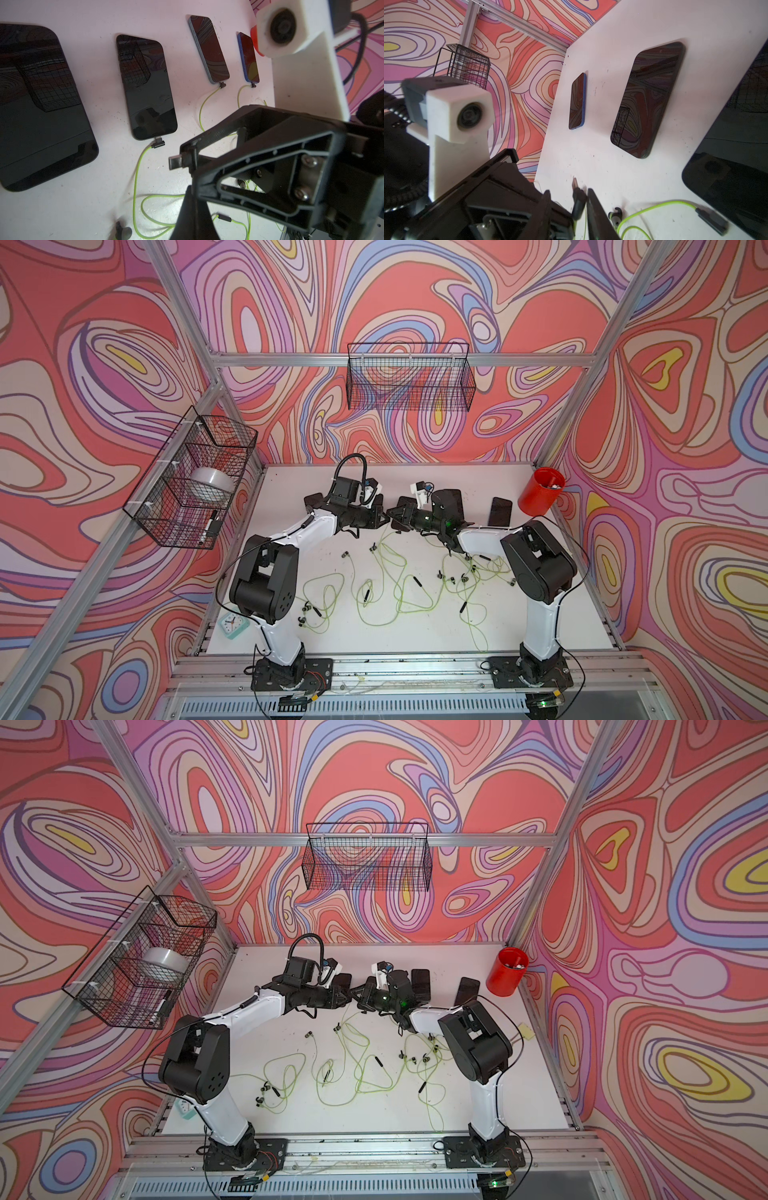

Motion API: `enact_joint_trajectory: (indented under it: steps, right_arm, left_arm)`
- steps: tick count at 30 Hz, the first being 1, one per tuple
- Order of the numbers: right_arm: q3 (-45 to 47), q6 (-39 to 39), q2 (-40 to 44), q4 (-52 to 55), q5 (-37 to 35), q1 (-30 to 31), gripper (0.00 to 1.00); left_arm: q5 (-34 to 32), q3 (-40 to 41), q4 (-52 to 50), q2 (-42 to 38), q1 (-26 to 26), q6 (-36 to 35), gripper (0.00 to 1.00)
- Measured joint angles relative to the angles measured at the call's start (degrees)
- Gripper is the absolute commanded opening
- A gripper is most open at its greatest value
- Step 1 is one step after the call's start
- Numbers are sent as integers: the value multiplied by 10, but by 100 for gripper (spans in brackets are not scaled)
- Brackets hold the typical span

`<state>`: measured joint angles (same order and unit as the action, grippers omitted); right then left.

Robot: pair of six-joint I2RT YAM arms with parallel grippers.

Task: Plug wired earphones into phones
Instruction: Pick up the wired earphone from the center of the board.

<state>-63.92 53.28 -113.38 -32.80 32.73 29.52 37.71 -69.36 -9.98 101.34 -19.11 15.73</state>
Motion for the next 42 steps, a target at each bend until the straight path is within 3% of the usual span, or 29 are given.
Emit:
enact_joint_trajectory:
  steps: [11,18,21,23,28,32,35,42]
  right_arm:
    - [-5,4,-8,-4,-3,0,23]
    - [-7,5,-14,-4,-4,0,8]
    - [-7,1,-14,1,-5,0,7]
    - [-7,-3,-14,5,-5,-1,6]
    - [1,-16,-10,9,11,-12,1]
    - [8,-22,-6,10,29,-24,1]
    - [10,-29,0,11,47,-29,1]
    - [1,-66,13,73,53,-26,1]
  left_arm:
    - [5,3,7,0,0,0,0]
    - [6,6,9,-1,0,0,0]
    - [5,15,14,-11,0,6,40]
    - [5,32,27,-31,4,21,59]
    - [-13,69,49,-109,52,98,63]
    - [-71,30,9,-132,94,150,66]
    - [-113,-6,-36,-131,97,165,69]
    - [-65,3,-20,-118,94,213,71]
